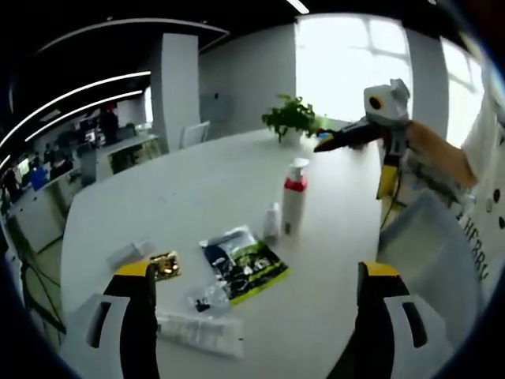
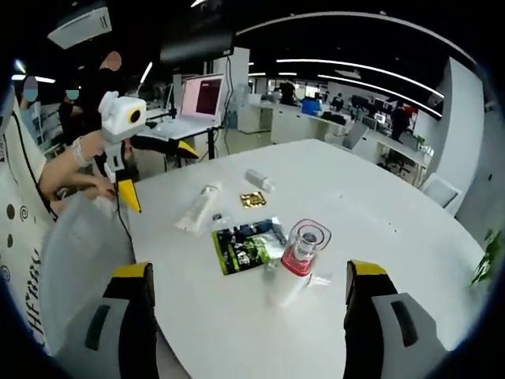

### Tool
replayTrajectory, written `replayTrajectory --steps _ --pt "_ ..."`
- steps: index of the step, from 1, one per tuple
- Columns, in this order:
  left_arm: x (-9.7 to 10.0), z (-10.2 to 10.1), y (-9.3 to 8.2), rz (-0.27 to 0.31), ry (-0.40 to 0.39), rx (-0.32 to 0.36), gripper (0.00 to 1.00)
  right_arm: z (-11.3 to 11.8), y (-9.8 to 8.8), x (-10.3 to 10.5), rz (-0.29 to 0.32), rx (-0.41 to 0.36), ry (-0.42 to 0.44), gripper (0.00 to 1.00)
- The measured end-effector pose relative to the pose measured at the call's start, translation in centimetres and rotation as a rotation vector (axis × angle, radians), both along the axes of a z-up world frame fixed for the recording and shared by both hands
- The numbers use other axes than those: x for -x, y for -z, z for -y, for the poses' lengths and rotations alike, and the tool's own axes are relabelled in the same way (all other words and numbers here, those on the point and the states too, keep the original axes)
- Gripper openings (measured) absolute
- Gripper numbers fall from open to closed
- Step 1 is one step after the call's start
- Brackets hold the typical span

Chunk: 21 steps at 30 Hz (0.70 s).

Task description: Arrange the skincare products in the storage area until every visible bottle or jar stands upright without overlapping.

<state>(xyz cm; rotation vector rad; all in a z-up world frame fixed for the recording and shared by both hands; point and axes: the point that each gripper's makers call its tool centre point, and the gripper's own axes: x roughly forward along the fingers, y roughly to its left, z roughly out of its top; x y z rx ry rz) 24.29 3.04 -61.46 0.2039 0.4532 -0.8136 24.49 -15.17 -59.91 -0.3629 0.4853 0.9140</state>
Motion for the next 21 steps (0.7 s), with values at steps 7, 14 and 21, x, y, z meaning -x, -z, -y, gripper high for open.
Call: replayTrajectory --steps 7,14,21 --pt "-0.5 -0.2 0.2 -0.016 -0.017 -0.006 0.99 -0.3 0.3 0.3 -0.013 -0.003 0.002 1.0" --pt "-0.2 -0.1 0.7 -0.019 -0.033 -0.052 0.99 -0.3 0.1 0.1 0.0 0.001 0.009 1.0" --pt "-0.8 -1.3 1.3 0.0 -0.009 -0.116 0.99 -0.2 0.4 0.3 0.004 0.014 0.006 1.0"
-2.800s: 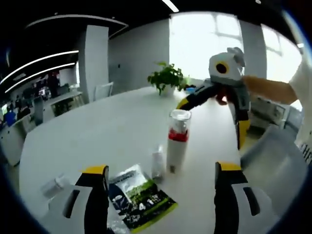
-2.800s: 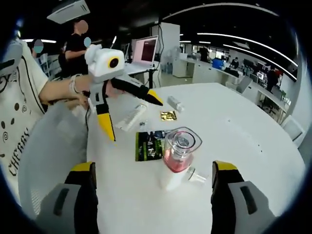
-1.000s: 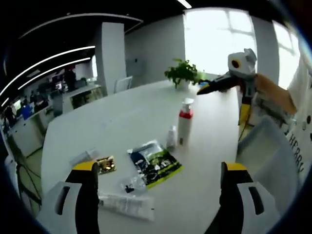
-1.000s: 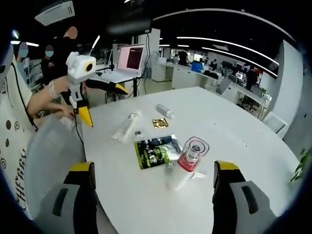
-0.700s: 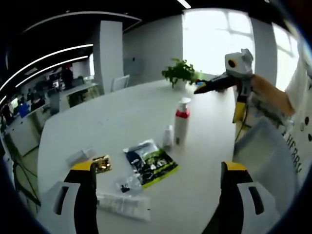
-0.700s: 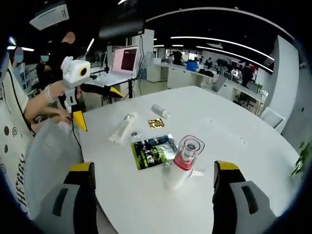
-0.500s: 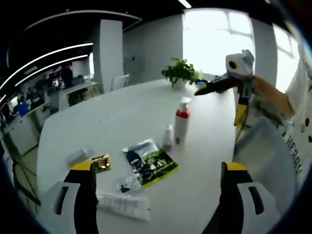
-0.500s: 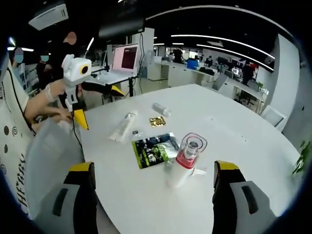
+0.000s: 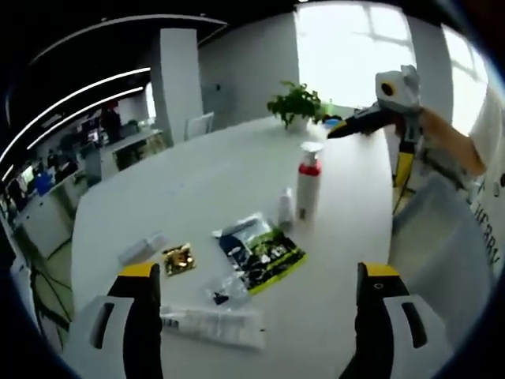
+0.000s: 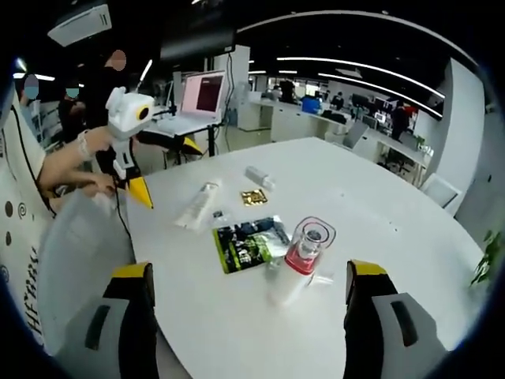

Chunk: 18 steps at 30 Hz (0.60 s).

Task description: Arrange the skincare products in the storage area until every visible bottle or jar stands upright without overlapping.

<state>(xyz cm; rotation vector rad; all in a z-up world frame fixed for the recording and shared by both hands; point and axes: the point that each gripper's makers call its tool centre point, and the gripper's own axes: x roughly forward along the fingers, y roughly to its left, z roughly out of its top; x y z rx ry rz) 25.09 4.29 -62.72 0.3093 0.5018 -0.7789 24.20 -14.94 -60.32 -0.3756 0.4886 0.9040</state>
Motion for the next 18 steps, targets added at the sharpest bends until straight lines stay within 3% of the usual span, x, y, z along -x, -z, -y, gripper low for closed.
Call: replayTrajectory --steps 9,18 --pt "-1.4 -2.0 1.1 0.046 0.059 -0.158 0.92 0.1 0.2 0.3 -0.004 0.008 -0.007 1.0" --pt "-2.5 -3.0 1.8 0.128 0.209 -0.325 0.89 0.0 -0.1 0.3 -0.002 -0.026 0.0 1.0"
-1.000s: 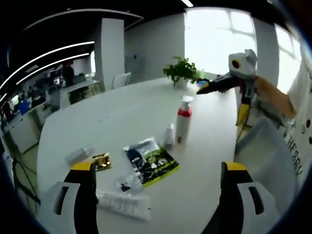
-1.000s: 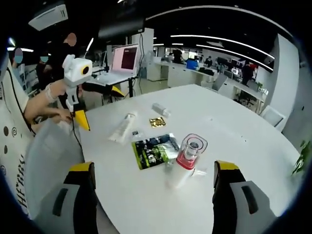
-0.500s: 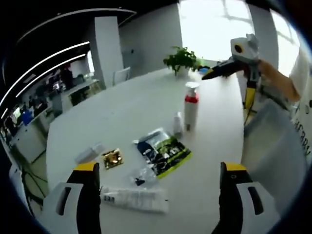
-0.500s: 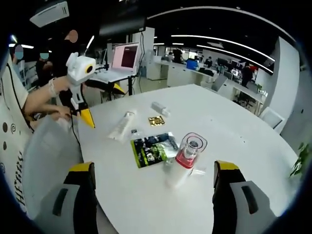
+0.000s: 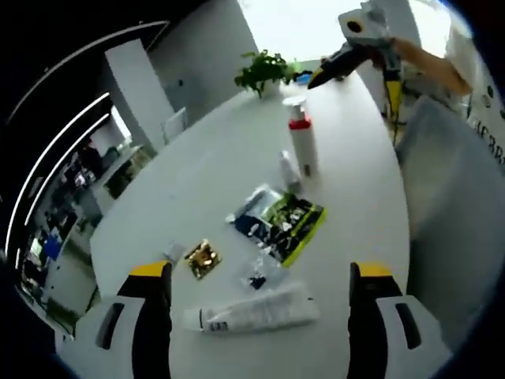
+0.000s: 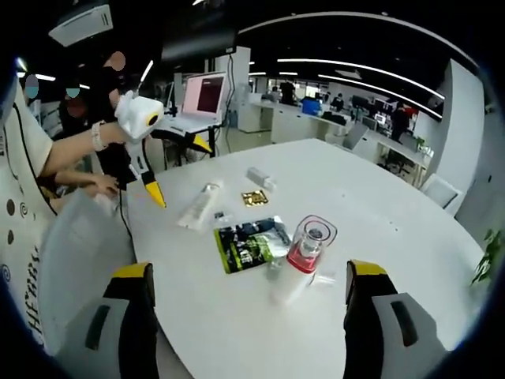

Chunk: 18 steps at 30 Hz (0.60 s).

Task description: Arrange the skincare products in the storage area until every visible bottle or jar stands upright without overlapping.

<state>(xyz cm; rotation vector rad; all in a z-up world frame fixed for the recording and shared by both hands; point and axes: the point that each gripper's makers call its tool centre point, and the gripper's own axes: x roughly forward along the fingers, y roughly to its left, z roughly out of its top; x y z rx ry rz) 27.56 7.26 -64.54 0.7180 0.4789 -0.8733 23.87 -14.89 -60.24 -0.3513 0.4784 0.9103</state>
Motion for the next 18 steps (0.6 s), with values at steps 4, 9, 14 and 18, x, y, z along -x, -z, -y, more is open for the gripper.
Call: replayTrajectory --steps 4,9,14,18 --pt "-0.1 -0.1 0.3 0.002 0.04 -0.033 0.87 0.0 0.4 0.1 -0.003 0.019 -0.001 1.0" --pt "-0.3 -1.6 2.0 -0.007 0.103 -0.169 0.81 -0.1 0.4 0.1 -0.008 0.012 -0.001 1.0" --pt "-0.3 -2.0 3.2 -0.008 0.189 -0.279 0.73 0.0 0.5 0.1 -0.01 0.014 0.002 1.0" --pt "-0.3 -2.2 4.2 0.002 0.273 -0.364 0.73 -0.1 0.5 0.1 -0.016 0.004 0.0 1.0"
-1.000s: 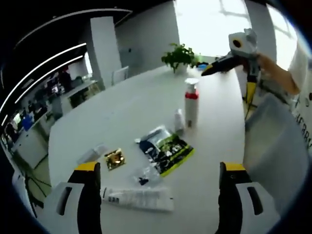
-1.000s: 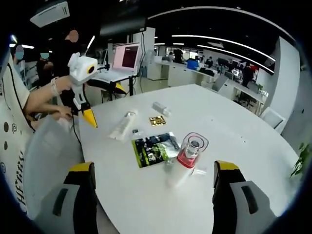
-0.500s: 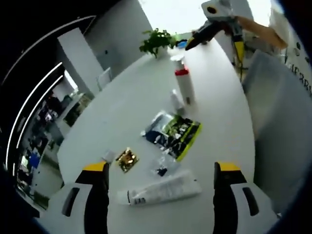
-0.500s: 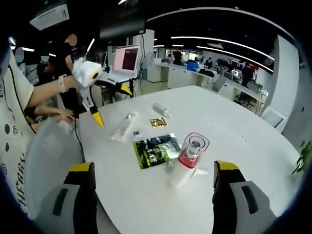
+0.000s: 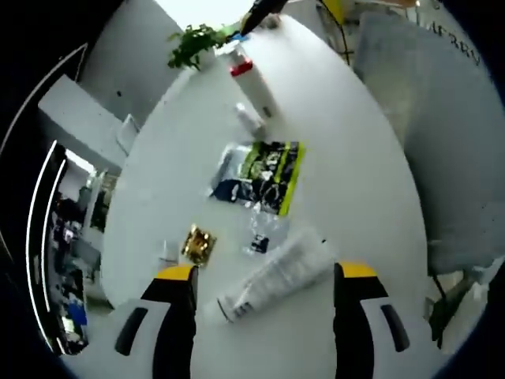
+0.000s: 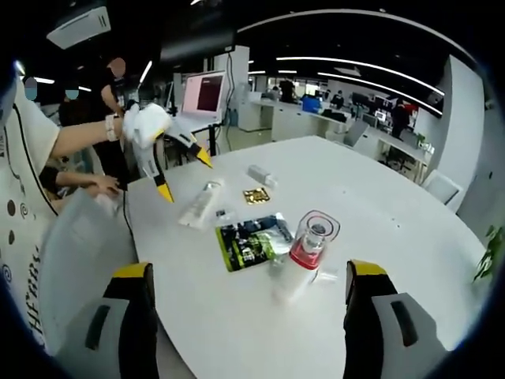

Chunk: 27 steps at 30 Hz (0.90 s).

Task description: Arrange the skincare products in the storage area until every visible bottle or jar stands upright without overlapping.

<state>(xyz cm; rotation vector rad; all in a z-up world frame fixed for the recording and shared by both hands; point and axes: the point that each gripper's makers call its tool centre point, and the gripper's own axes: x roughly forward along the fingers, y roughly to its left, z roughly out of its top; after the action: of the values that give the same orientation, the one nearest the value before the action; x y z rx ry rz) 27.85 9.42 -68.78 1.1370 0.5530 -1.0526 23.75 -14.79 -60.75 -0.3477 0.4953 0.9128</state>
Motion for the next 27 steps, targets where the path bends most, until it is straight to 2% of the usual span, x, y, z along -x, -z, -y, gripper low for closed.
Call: replayTrajectory --steps 2,6,9,12,14,17,19,21,24,27 --pt "0.1 -0.2 0.7 -0.015 0.045 -0.037 0.72 0.0 0.0 0.0 0.001 0.004 0.0 1.0" --pt "-0.8 -1.0 1.8 0.03 0.127 -0.157 0.7 0.1 0.1 0.0 -0.005 0.005 0.002 1.0" --pt "-0.8 -1.0 2.5 0.013 0.131 -0.168 0.68 0.1 0.1 0.0 -0.007 0.005 0.001 1.0" --pt "-0.5 -0.8 2.9 0.001 0.184 -0.19 0.65 0.2 0.1 0.0 -0.014 0.004 0.007 1.0" --pt "-0.7 -1.0 3.2 0.021 0.221 -0.234 0.63 0.2 0.2 0.1 -0.018 0.001 0.005 1.0" --pt "-0.9 -1.1 3.5 0.029 0.244 -0.253 0.63 0.2 0.4 0.2 -0.024 0.002 0.004 1.0" --pt "-0.5 -0.7 3.9 0.025 0.314 -0.263 0.6 0.1 0.5 0.2 -0.028 0.004 0.003 1.0" --pt "-0.3 -1.1 4.1 0.027 0.357 -0.312 0.56 0.1 0.5 0.2 -0.028 0.0 0.005 1.0" --pt "0.4 -0.6 4.6 0.007 0.386 -0.335 0.55 0.1 0.4 0.2 -0.03 -0.004 0.01 1.0" --pt "0.6 -0.3 4.9 0.019 0.425 -0.37 0.54 0.3 0.4 0.1 -0.033 -0.007 0.015 1.0"
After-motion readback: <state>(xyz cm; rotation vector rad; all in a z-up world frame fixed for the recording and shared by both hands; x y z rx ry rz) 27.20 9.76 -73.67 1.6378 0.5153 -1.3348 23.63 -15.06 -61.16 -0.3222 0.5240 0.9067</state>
